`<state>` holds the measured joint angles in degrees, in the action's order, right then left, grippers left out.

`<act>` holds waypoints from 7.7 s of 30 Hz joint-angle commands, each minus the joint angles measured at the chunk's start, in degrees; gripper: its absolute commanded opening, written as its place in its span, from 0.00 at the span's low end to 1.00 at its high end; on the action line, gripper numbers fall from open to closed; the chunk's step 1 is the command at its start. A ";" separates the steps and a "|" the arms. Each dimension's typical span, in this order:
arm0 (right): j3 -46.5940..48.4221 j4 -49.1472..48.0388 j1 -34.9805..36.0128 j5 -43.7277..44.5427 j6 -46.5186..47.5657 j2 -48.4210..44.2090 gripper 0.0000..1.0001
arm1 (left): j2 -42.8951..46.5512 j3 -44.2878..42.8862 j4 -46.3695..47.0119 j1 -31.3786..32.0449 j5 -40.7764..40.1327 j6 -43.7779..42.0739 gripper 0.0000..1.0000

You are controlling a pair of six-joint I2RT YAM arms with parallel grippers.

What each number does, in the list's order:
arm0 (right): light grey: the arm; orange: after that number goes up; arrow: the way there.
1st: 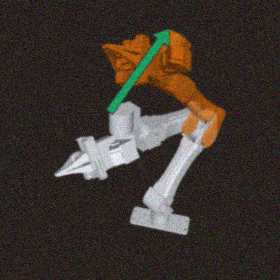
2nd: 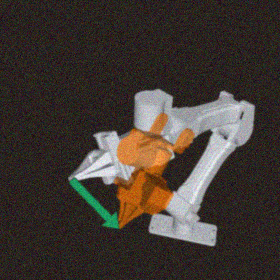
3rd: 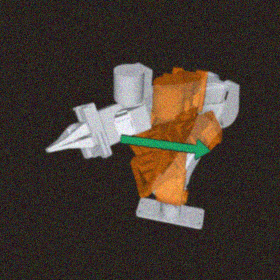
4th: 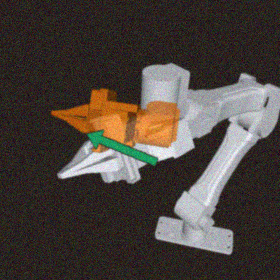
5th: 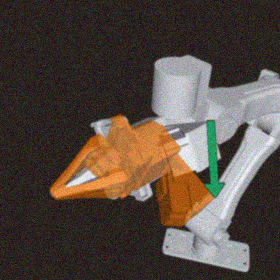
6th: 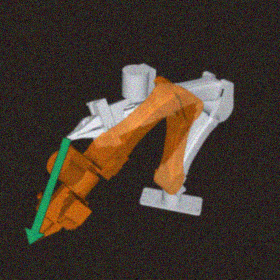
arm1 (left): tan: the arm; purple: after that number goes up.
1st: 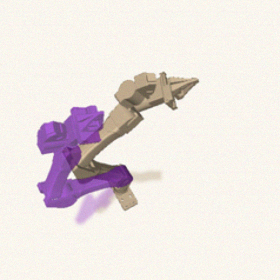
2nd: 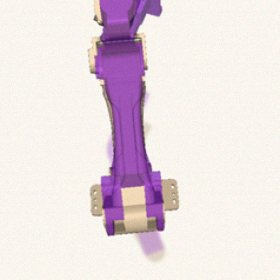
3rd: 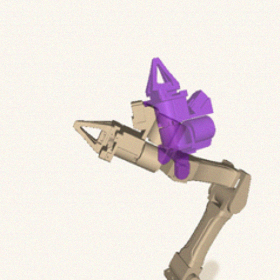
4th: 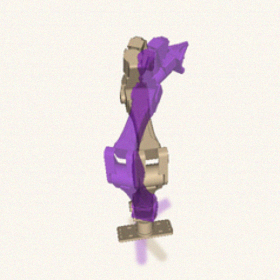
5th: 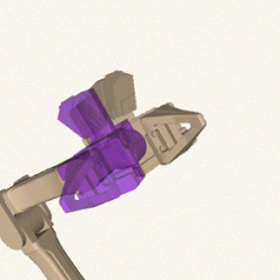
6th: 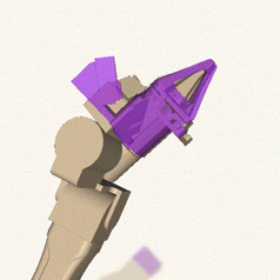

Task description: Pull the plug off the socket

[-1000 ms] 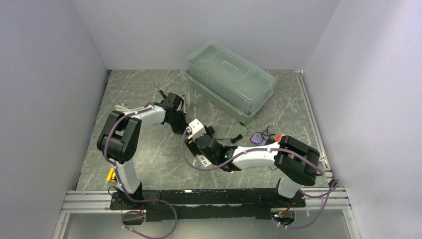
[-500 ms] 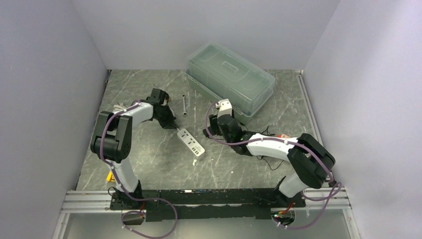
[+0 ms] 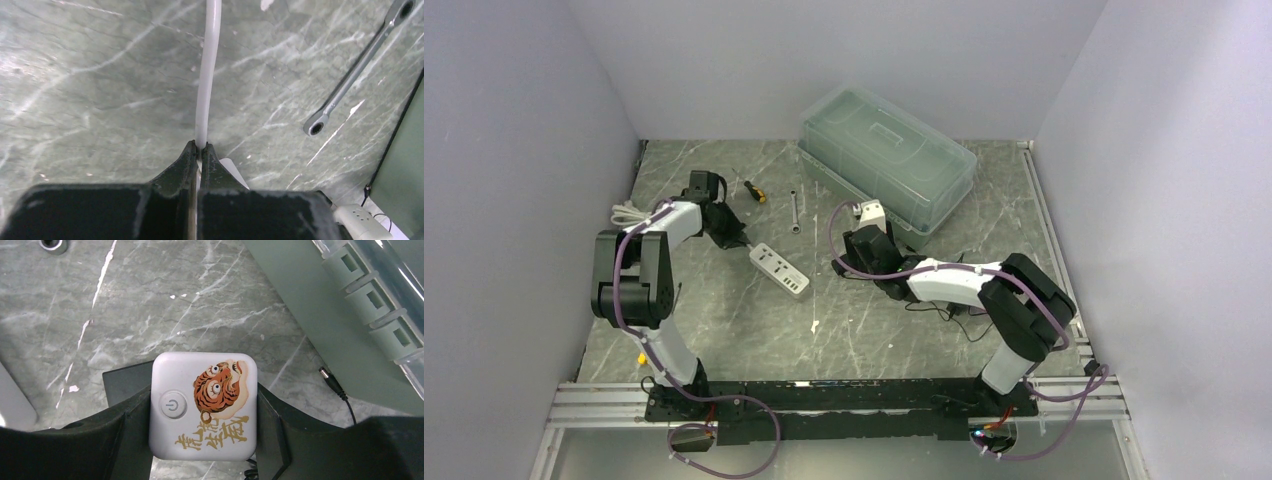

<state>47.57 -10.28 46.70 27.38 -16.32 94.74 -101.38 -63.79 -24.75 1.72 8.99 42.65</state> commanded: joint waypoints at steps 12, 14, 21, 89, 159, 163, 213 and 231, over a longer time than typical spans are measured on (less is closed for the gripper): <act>2.45 -1.96 -1.70 -4.79 -0.70 -0.52 0.98 | 1.43 -3.23 0.09 -1.54 -0.74 -2.45 0.75; 2.04 -2.18 -1.74 -4.71 -0.54 -1.49 1.00 | 2.26 -3.40 -0.04 -1.54 -1.49 -2.68 0.80; 0.55 -1.55 -1.68 -2.81 -0.26 -5.88 1.00 | 6.63 -4.57 -1.75 -1.54 -7.24 -5.31 0.86; -10.03 58.12 9.10 19.80 -68.75 -30.40 0.15 | 29.69 0.81 -5.56 25.88 -8.70 -27.05 0.90; 15.45 37.60 27.19 2.20 -20.48 -19.16 0.97 | 32.91 -0.88 -9.41 16.26 -22.26 -24.46 0.97; 13.68 48.38 21.44 3.32 -26.74 -23.51 0.98 | 32.45 -0.64 -9.24 17.80 -21.83 -24.66 0.97; 2.35 51.22 15.61 -1.12 -45.26 -28.85 0.38 | 30.28 -1.07 -9.79 21.04 -20.73 -24.80 0.97; 3.76 33.21 19.20 -4.59 -25.37 -20.95 0.14 | 28.98 -1.16 -9.88 21.40 -19.99 -24.64 0.97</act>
<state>49.30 30.61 64.12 25.47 -46.52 69.87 -71.77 -63.00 -35.03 22.76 -11.84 18.11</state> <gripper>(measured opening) 0.513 0.971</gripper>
